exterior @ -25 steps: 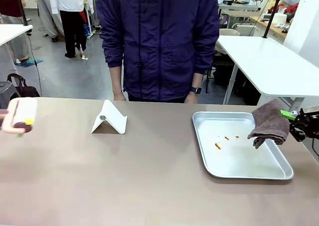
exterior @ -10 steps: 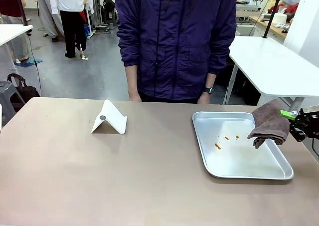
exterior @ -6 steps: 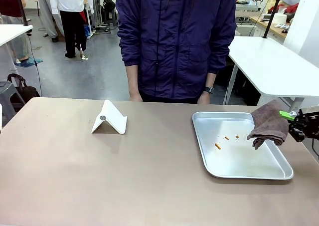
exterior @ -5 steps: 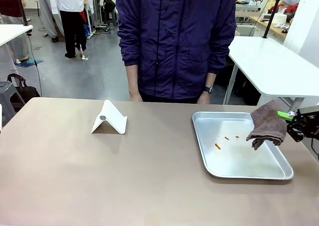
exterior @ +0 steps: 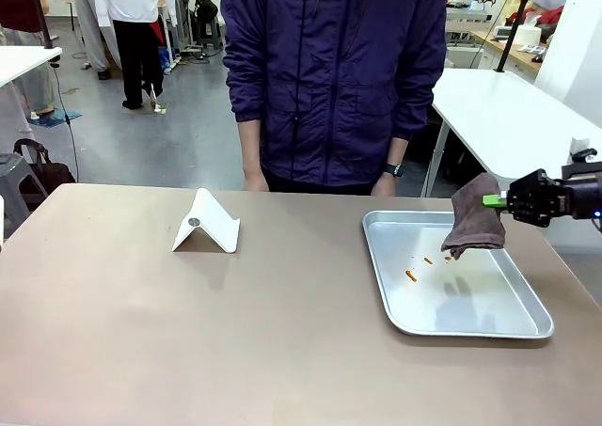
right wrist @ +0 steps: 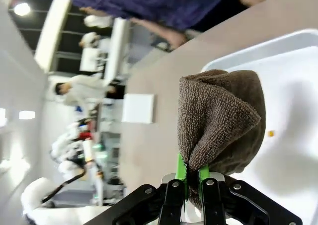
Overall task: Clean the surface of the table.
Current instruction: Clean the area not pointed to by the person.
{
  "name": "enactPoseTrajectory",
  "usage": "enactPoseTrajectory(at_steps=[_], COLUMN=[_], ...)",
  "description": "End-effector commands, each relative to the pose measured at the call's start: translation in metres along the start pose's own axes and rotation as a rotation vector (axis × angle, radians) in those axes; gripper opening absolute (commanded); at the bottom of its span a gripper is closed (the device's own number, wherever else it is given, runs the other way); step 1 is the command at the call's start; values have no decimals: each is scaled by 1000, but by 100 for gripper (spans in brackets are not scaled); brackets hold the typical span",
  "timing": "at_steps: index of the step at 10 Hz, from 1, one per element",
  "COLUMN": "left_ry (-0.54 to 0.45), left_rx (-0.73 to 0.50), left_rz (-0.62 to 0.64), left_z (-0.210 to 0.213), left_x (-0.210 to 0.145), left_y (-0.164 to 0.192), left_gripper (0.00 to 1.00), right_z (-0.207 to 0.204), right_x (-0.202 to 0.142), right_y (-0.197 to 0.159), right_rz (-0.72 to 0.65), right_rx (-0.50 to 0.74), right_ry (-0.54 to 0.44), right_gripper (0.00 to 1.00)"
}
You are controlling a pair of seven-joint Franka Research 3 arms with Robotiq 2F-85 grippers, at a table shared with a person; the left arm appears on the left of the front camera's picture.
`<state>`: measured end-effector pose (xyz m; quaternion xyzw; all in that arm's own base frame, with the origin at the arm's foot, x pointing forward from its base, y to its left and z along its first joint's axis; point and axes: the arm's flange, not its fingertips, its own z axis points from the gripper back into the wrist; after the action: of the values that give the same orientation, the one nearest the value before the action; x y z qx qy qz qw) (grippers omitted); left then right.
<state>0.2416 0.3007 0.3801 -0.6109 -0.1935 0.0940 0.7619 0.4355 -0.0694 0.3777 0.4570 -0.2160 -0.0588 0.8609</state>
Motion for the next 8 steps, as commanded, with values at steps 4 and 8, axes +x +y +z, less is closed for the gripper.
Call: enactPoseTrajectory(at_steps=[4, 8], left_ry=[9, 9], left_rx=[-2, -2], left_rz=[-5, -5], left_z=[-1, -1], left_x=[-3, -3], left_y=[-5, -5], left_gripper=[22, 22], right_z=[-9, -58], right_x=[12, 11], right_y=[-16, -44], right_rz=[34, 36], right_rx=[-251, -247], right_ry=[105, 181], right_gripper=[10, 10])
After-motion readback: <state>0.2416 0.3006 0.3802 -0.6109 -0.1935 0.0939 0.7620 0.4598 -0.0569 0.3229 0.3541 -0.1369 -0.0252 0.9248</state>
